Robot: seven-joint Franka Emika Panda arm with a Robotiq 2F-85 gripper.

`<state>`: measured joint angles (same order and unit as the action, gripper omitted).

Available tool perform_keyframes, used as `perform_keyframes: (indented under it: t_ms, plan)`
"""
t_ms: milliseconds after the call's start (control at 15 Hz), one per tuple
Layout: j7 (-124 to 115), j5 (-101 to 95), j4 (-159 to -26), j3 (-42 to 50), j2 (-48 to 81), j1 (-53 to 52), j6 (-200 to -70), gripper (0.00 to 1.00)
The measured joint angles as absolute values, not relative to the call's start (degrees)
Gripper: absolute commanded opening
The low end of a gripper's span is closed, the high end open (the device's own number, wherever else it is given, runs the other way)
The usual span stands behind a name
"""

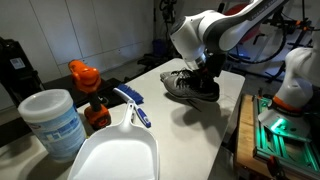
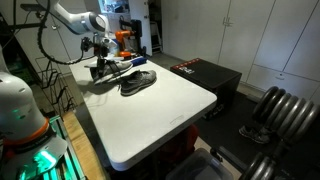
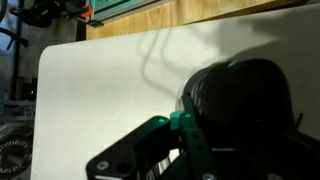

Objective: Pick up the top sneaker and put it on the table, pick up the left sneaker and put it on top of the right sneaker

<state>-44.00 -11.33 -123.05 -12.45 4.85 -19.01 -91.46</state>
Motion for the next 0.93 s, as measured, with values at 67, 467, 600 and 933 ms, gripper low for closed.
perform_keyframes:
  t_ms: [67,467,600,933]
  plan:
    - [-43.87,-11.41,-123.10,-12.45,4.52,-18.92,-91.56,0.04]
    - [-30.72,-9.06,-128.08,-10.99,-5.03,-14.61,-95.76,0.04]
    - [-23.05,-7.38,-129.79,-9.56,-9.05,-12.66,-96.16,0.14]
    - [-15.94,-6.41,-130.96,-7.44,-12.98,-10.03,-96.07,0.04]
